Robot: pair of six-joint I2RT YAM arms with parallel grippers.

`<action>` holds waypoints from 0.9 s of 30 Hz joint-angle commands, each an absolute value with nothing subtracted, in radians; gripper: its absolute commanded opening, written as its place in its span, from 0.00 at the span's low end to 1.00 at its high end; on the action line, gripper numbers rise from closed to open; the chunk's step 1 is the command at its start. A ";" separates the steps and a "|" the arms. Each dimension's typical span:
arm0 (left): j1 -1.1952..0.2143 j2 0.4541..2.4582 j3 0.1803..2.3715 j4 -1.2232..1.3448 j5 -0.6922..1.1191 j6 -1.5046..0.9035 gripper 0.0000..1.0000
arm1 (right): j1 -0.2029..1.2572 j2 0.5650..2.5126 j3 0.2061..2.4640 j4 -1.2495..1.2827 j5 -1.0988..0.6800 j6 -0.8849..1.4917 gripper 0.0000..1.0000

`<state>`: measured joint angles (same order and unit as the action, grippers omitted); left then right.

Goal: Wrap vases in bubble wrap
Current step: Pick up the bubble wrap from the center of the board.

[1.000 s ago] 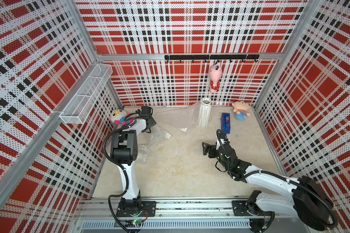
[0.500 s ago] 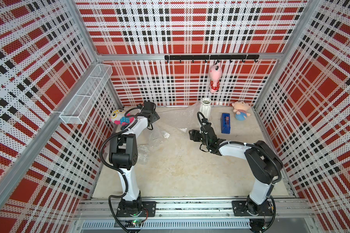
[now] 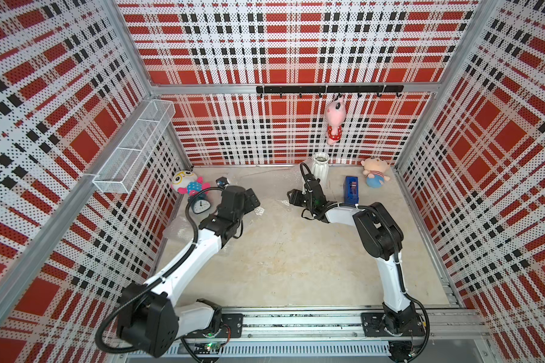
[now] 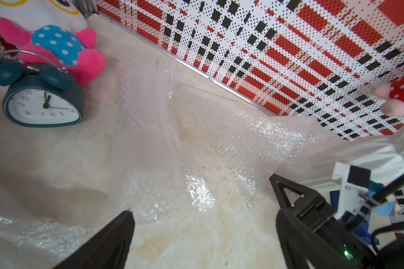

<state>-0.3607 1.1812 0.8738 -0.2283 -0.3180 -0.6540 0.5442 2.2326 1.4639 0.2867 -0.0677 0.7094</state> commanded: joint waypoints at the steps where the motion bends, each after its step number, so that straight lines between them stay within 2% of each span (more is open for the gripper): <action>1: -0.363 1.089 0.779 -0.084 -0.293 -0.684 0.98 | 0.534 2.295 1.527 0.225 -0.083 0.720 0.60; 6: -0.363 1.018 0.716 -0.086 -0.297 -0.695 0.98 | 0.532 2.354 1.607 0.166 -0.077 0.724 0.59; 9: -0.366 0.998 0.705 -0.092 -0.290 -0.707 0.98 | 0.533 2.386 1.654 0.125 -0.067 0.722 0.63; 15: -0.373 1.000 0.706 -0.098 -0.291 -0.703 0.98 | 0.533 2.407 1.694 0.145 -0.105 0.727 0.56; 17: -0.374 0.999 0.703 -0.098 -0.291 -0.704 0.98 | 0.533 2.401 1.705 0.127 -0.089 0.736 0.60; 19: -0.376 1.000 0.700 -0.099 -0.295 -0.704 0.98 | 0.533 2.398 1.707 0.118 -0.071 0.750 0.70; 21: -0.377 1.005 0.698 -0.098 -0.296 -0.704 0.98 | 0.533 2.403 1.718 0.107 -0.065 0.757 0.71; 23: -0.379 1.007 0.698 -0.098 -0.299 -0.704 0.98 | 0.534 2.408 1.733 0.064 -0.031 0.777 0.71; 27: -0.380 1.006 0.698 -0.098 -0.304 -0.703 0.98 | 0.534 2.374 1.632 0.209 -0.069 0.822 0.64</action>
<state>-0.3729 1.0080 0.7074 -0.1184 -0.2955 -0.7063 0.5373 2.3863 1.6791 0.1482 -0.0666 0.7757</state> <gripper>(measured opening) 0.982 0.653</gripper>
